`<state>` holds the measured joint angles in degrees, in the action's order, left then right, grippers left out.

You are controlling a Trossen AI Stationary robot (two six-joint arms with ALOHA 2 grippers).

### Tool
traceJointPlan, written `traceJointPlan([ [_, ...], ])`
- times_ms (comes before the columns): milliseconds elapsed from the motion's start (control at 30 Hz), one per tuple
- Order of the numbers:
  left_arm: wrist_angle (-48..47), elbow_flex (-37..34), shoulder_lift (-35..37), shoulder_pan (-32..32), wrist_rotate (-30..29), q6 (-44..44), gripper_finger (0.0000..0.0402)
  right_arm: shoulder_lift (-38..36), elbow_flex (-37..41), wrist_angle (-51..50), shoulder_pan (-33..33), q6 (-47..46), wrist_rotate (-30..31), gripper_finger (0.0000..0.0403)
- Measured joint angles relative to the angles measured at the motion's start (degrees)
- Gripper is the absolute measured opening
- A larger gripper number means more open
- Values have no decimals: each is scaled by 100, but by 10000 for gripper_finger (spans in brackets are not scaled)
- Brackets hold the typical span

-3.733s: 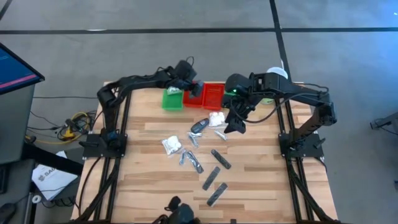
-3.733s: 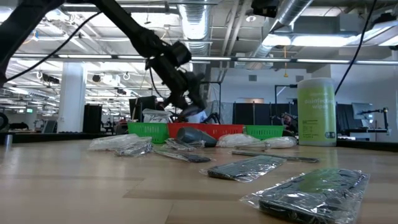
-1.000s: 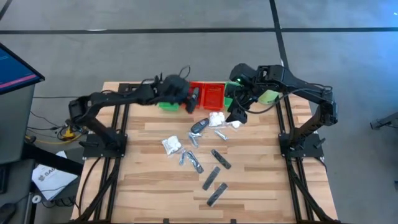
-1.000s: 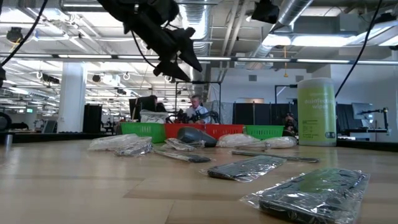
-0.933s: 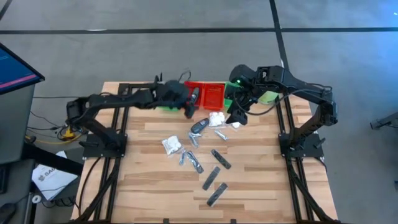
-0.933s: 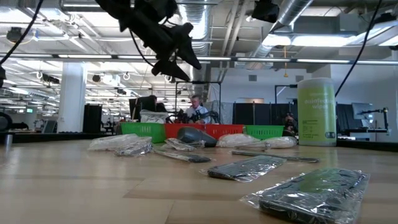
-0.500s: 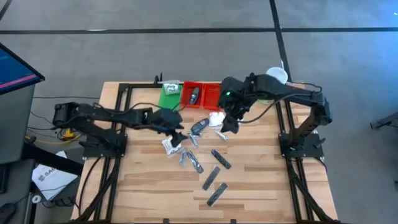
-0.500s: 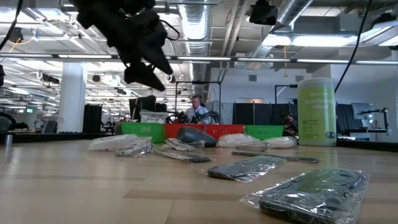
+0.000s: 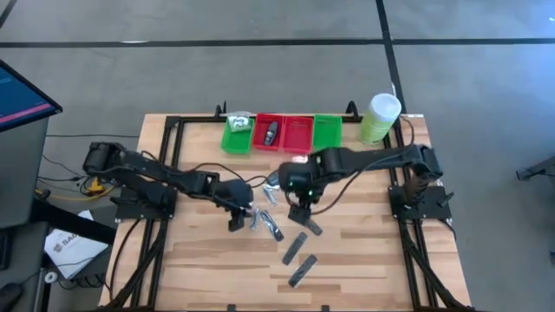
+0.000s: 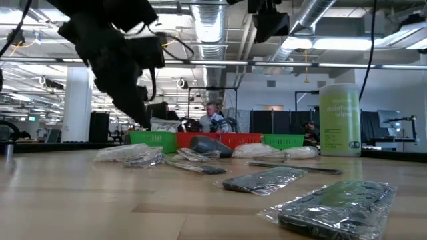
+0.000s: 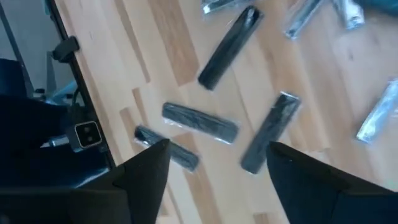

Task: Pick & Place Travel size toiletries
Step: Put the comb into the right red basket

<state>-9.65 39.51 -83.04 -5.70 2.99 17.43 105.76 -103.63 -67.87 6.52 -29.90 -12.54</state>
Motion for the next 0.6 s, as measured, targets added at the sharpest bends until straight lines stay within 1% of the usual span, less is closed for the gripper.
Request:
traceJointPlan([
  [100,273,2,-298,20,17,-8,68,76,1,179,262,-240,346,199],
  [200,606,2,-505,20,193,-46,20,95,0,260,417,-614,885,129],
  [267,893,2,-613,20,386,-55,6,102,4,288,486,-789,1138,71],
  [333,1196,7,-722,20,553,-53,6,101,4,469,530,-902,1360,22],
  [367,1249,30,-778,20,640,-52,6,100,0,564,568,-970,1464,13],
  [500,1299,280,-1054,18,803,-96,2,100,24,767,726,-1229,1838,11],
  [600,1306,454,-1246,-1,900,-105,2,26,490,1185,860,-1423,2115,3],
])
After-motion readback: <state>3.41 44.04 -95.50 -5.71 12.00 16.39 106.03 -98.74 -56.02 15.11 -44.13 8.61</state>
